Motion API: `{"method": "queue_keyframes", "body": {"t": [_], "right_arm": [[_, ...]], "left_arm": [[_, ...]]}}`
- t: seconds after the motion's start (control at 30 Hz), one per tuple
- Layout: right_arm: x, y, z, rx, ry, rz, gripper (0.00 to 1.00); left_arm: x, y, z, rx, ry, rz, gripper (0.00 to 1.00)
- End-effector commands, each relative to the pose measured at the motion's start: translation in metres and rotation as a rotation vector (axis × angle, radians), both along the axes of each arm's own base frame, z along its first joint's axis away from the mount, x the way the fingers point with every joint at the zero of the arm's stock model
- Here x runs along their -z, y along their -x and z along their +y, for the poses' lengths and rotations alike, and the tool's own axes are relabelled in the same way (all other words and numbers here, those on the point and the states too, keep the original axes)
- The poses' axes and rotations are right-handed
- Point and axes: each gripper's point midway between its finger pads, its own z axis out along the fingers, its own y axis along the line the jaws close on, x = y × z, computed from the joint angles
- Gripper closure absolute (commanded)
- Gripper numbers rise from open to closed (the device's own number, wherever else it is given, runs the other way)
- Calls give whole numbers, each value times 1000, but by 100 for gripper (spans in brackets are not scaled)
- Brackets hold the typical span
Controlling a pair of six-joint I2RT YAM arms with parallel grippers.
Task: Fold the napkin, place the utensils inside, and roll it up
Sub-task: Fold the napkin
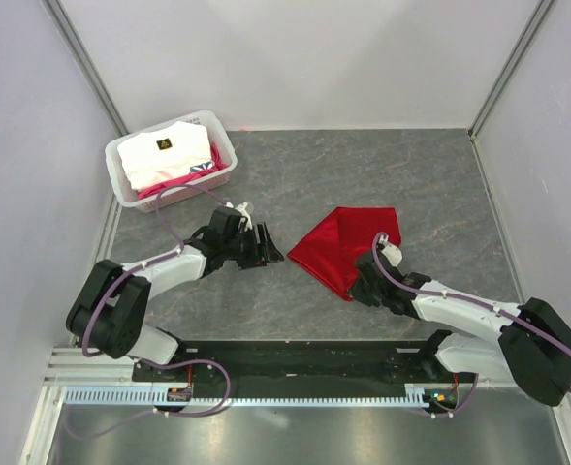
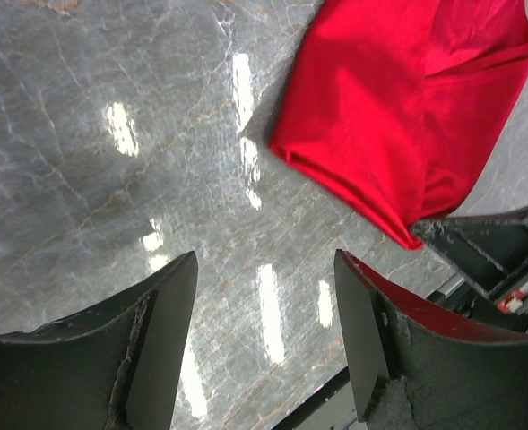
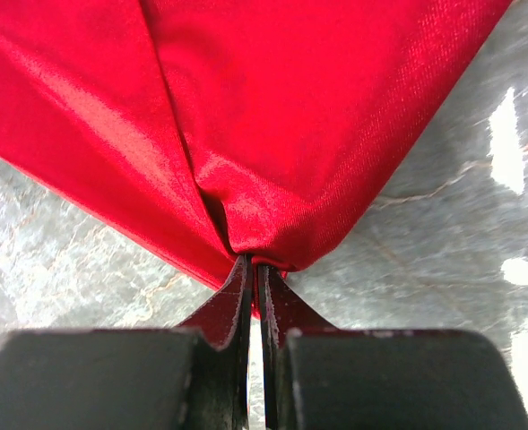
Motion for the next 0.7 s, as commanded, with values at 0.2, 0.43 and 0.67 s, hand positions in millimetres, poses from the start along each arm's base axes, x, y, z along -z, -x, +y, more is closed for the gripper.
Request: {"method": "queue_keyframes", "body": {"t": [0.2, 0.43, 0.67], "right_arm": [[4, 11, -2, 23, -5, 16, 100], [7, 12, -6, 30, 2, 19, 100], [7, 11, -5, 31, 6, 19, 100]], "left_arm": [[11, -44, -26, 2, 62, -25, 33], [29, -43, -36, 45, 76, 24, 40], [50, -20, -36, 81, 33, 86, 50]]}}
